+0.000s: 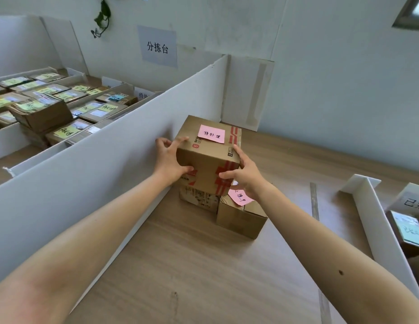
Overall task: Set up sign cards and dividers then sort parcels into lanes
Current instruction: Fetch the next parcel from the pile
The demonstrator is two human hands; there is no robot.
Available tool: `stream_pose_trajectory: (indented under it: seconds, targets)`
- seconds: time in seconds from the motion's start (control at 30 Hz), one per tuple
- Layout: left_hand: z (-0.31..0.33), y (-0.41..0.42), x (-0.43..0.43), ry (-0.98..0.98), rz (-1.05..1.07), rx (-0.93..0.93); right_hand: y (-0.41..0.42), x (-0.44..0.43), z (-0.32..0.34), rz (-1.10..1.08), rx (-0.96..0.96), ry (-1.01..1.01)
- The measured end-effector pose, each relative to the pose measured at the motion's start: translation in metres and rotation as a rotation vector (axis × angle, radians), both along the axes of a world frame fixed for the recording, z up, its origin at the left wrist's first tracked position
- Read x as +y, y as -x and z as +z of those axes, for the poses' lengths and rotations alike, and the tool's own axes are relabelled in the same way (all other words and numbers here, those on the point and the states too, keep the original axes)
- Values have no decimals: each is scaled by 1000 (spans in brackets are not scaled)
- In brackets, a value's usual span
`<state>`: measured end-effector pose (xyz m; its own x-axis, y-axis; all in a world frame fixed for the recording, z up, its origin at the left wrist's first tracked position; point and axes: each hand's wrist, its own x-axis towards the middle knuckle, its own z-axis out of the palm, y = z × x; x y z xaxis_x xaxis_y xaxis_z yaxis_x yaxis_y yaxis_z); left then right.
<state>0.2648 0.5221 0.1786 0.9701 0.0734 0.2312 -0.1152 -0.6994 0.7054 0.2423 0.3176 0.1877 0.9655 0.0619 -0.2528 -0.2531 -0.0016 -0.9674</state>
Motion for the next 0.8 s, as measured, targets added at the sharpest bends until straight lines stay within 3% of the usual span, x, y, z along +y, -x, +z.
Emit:
stream_pose_trajectory:
  seconds: [0.4,0.8]
  targets:
    - [20,126,-9,76,-174,-180,147,-43,35,42,-242,45]
    - [19,290,-41,164,-233,-220,310,-80,36,-36,-420,66]
